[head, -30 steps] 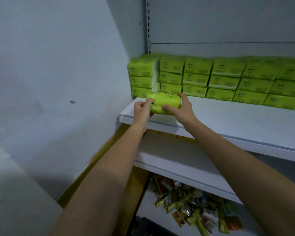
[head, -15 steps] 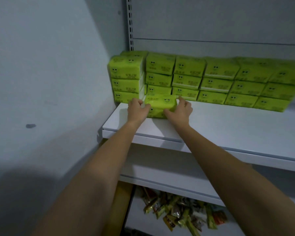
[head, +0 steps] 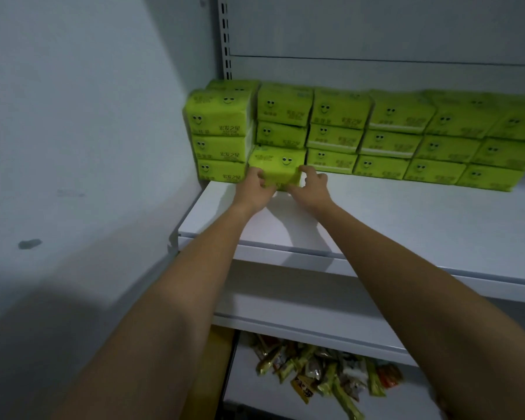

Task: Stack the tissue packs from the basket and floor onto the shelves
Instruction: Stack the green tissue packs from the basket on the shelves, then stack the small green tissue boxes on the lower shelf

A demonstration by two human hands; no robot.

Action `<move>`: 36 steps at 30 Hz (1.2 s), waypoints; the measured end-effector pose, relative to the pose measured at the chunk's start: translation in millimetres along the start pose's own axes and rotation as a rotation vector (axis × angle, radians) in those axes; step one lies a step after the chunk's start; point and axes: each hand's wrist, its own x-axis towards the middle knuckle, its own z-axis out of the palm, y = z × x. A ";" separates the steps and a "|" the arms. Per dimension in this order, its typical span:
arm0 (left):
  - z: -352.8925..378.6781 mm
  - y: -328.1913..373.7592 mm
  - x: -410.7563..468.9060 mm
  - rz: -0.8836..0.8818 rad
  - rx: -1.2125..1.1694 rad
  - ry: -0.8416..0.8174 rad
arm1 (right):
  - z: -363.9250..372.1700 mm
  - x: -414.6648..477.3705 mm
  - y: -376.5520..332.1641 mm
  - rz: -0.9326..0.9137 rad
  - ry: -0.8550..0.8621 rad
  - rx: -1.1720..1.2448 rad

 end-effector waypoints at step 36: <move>14.7 -79.0 -252.0 0.069 0.575 0.360 | 22.9 -191.5 79.9 -0.669 -0.373 -0.213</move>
